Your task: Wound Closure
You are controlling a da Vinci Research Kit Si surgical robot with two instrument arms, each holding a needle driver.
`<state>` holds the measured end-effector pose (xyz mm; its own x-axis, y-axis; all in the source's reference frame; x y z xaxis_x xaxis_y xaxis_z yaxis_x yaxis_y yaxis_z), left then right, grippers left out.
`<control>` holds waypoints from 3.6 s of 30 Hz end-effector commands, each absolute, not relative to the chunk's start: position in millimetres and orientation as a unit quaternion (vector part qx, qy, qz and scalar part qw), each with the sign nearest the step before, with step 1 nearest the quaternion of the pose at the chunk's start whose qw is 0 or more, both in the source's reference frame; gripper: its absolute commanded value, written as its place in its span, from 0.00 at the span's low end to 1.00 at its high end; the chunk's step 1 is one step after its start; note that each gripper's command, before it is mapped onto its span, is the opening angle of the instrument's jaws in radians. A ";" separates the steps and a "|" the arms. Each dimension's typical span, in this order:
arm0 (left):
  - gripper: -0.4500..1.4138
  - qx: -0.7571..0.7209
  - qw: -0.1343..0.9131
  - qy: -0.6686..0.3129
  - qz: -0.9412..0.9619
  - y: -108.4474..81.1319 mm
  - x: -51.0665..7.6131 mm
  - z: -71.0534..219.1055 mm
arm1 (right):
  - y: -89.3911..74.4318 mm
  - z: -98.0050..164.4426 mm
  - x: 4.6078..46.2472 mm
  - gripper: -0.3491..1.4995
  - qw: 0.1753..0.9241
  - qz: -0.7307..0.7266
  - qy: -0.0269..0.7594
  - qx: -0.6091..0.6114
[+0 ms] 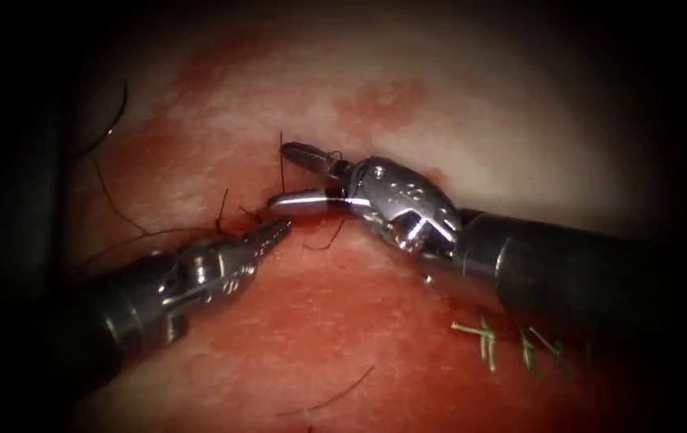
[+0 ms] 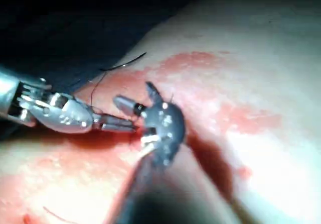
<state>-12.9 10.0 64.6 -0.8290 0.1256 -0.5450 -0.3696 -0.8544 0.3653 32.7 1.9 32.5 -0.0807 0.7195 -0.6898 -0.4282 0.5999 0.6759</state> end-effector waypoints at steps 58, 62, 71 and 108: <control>0.00 -0.247 0.144 0.226 0.931 14.0 -9.7 68.5 | 1.1 39.8 37.5 0.00 0.664 0.586 0.439 0.149; 0.00 -0.229 0.160 0.221 0.934 16.7 -6.8 69.3 | 0.5 37.8 37.1 0.00 0.669 0.577 0.449 0.135; 0.00 -0.196 0.194 0.213 0.937 23.6 -3.3 72.9 | -1.7 36.4 36.1 0.00 0.676 0.568 0.452 0.125; 0.00 -0.263 0.260 0.272 0.888 44.3 -0.9 81.1 | -9.6 33.3 33.1 0.00 0.686 0.541 0.469 0.128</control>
<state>-0.6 43.6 81.0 -0.7278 0.3195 -0.6068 -0.6038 -0.7182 0.3460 32.4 -9.5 32.9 -0.0242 0.8625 -0.5054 -0.6214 0.3830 0.6834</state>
